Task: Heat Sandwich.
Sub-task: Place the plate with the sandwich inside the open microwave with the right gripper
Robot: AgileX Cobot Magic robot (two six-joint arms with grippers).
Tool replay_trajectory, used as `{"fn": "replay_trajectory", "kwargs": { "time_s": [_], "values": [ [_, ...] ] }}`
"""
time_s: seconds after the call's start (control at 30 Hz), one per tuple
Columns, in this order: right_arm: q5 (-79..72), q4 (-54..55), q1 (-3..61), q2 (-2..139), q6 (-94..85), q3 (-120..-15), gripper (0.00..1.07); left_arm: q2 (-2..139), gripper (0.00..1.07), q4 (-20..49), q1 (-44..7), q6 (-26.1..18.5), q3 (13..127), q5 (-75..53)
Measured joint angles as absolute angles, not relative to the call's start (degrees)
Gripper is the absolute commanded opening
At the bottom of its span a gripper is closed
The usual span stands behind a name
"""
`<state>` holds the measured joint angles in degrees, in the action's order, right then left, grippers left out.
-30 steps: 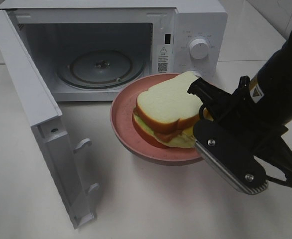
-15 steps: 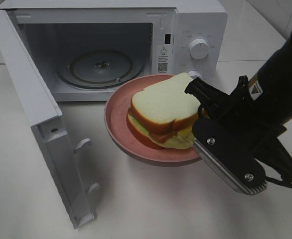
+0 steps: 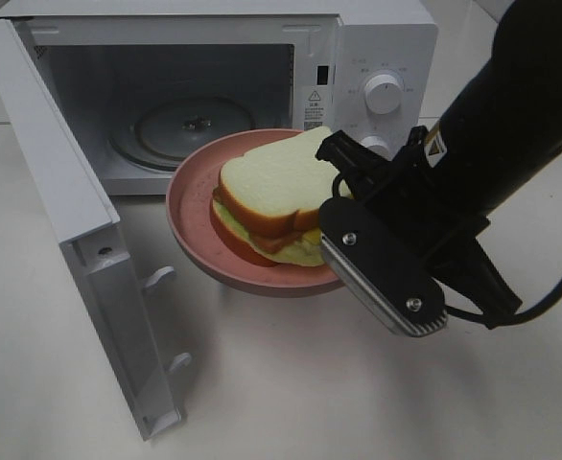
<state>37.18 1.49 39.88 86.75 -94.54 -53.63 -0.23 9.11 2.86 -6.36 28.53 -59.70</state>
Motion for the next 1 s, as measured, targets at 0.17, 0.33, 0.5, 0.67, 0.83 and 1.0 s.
{"fn": "replay_trajectory", "kwargs": {
  "time_s": [0.17, 0.33, 0.5, 0.67, 0.83, 1.0],
  "values": [
    [37.24, 1.72, 41.20, 89.78, -94.88, -56.55, 0.00, -0.23, 1.01, 9.11, 2.86, -6.36, 28.53, -59.70],
    [37.30, 1.78, 41.20, 92.99, -94.88, -60.05, 0.00, -0.23, 1.01, 9.11, 2.86, -6.36, 28.53, -59.70],
    [38.56, 1.78, 41.20, 96.03, -94.88, -63.31, 0.00, -0.23, 1.01, 9.11, 2.86, -6.36, 28.53, -59.70],
    [39.30, 1.78, 41.20, 98.66, -94.48, -66.18, 0.00, -0.23, 1.01, 9.11, 2.86, -6.36, 28.53, -59.70],
    [39.76, 1.72, 41.20, 101.01, -94.19, -70.19, 0.00, -0.23, 1.01, 9.11, 2.86, -6.36, 28.53, -59.70],
    [42.11, 1.66, 41.20, 103.71, -93.39, -73.74, 0.01, -0.23, 1.01, 9.11, 2.86, -6.36, 28.53, -59.70]
  ]
}}
